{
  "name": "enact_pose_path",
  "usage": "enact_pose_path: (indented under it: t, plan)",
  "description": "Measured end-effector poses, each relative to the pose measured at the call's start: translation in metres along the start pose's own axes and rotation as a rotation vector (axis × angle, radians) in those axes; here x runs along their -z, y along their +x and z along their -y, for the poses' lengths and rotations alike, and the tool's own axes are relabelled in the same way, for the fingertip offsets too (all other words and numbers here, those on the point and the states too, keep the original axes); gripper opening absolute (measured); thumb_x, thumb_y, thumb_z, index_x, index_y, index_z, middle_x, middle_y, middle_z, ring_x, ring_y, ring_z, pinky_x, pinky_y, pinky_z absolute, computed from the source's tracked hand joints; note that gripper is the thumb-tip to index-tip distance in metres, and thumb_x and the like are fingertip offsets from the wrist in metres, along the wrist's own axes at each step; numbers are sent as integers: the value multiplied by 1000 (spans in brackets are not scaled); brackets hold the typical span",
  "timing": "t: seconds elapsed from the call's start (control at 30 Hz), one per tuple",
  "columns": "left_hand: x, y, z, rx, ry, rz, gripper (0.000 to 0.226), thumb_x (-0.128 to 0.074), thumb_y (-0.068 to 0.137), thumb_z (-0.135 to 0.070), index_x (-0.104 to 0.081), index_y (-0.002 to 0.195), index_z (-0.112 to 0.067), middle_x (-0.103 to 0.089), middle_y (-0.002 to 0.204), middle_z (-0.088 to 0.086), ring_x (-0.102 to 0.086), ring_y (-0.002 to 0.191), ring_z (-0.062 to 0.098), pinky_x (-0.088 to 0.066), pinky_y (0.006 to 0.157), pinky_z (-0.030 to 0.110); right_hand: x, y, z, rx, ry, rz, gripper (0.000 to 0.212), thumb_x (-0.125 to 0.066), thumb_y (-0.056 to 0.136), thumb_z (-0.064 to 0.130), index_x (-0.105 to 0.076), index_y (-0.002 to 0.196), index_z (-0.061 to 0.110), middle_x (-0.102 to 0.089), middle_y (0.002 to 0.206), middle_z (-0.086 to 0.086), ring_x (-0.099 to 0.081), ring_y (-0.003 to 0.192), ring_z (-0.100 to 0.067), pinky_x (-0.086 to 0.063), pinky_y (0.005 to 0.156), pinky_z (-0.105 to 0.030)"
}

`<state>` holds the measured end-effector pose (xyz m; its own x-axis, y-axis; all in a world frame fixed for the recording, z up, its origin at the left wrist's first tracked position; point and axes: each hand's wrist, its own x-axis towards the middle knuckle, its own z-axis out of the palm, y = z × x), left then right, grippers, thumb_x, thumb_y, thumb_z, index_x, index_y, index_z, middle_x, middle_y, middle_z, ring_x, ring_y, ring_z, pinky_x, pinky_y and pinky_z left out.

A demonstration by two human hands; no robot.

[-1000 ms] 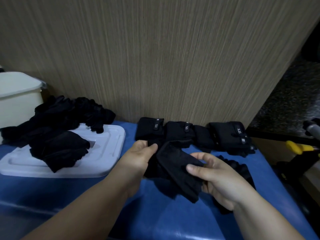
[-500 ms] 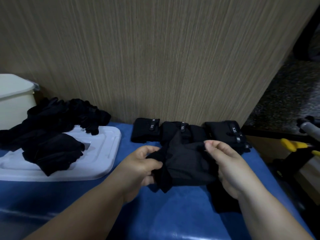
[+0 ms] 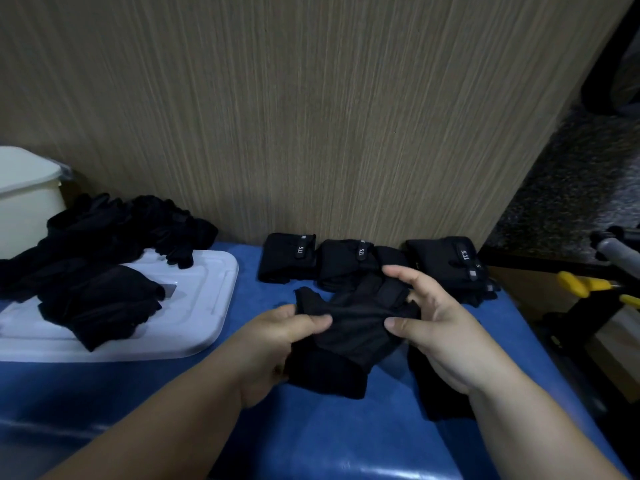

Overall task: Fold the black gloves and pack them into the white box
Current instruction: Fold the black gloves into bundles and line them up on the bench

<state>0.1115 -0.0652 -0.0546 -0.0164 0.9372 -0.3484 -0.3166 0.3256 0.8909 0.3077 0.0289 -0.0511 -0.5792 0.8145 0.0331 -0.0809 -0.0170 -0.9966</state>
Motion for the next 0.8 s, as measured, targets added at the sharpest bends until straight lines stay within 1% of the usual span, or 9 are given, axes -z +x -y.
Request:
enact_pose_path:
  t: [0.03,0.1,0.23,0.33,0.4,0.53,0.67,0.73,0.8]
  plan:
    - [0,0,0,0,-20,20,55,-75,71,-13,-58,123,-3,-69,114,17,-66,105,32,-56,85,40,0,0,0,10,14,13,62,-55,80,-22,-59,122,24,-69,107,-8,-66,99,-20,-53,79,-26]
    - [-1,0,-1,1,-42,68,57,-68,71,-11,-53,126,-3,-67,117,17,-65,107,32,-56,87,43,0,0,-2,21,21,35,63,-60,78,-19,-60,122,26,-68,112,-8,-64,104,-21,-52,82,-26]
    - [-2,-2,0,27,-110,156,49,-67,82,-27,-59,126,-7,-65,123,14,-62,114,28,-50,97,43,-4,0,-4,-1,27,57,65,-63,69,-4,-58,125,28,-66,118,-7,-62,111,-21,-51,86,-27]
    - [-3,0,3,1,-68,43,50,-72,78,-25,-62,120,-1,-68,116,16,-65,108,30,-52,93,38,-9,0,-6,-34,52,22,76,-76,70,-3,-48,133,29,-67,109,-8,-66,103,-21,-54,81,-28]
    - [-4,2,5,-30,-93,-37,48,-73,76,-19,-62,119,1,-69,113,18,-66,106,31,-51,93,39,-13,-1,-6,-77,119,-19,84,-74,68,4,-38,139,28,-69,103,-9,-68,99,-20,-55,76,-28]
    - [-8,1,5,-77,-227,-55,45,-69,78,-17,-61,119,0,-68,114,19,-66,107,31,-51,88,39,-22,-4,-4,-141,140,-13,100,-72,65,5,-21,144,38,-68,112,-18,-69,101,-25,-57,73,-33]
    - [-13,1,4,-47,-297,-21,38,-61,86,-23,-64,118,-3,-68,114,17,-66,107,31,-50,92,43,-23,-4,-8,-100,-2,-19,95,-68,75,-6,-23,140,47,-72,105,-13,-68,102,-26,-55,85,-38]
    - [-12,6,6,-73,-325,-117,35,-61,85,-14,-61,116,1,-70,108,20,-68,100,33,-55,83,41,-22,-4,-8,-76,-63,-21,87,-63,82,-9,-29,139,47,-72,106,-11,-68,103,-26,-52,91,-42]
    - [-9,11,8,-99,-264,-243,23,-60,89,-6,-60,110,1,-71,102,21,-69,93,32,-57,75,39,-21,-4,-8,-60,-196,-32,79,-63,86,-4,-33,138,49,-73,107,-3,-67,105,-21,-51,96,-43]
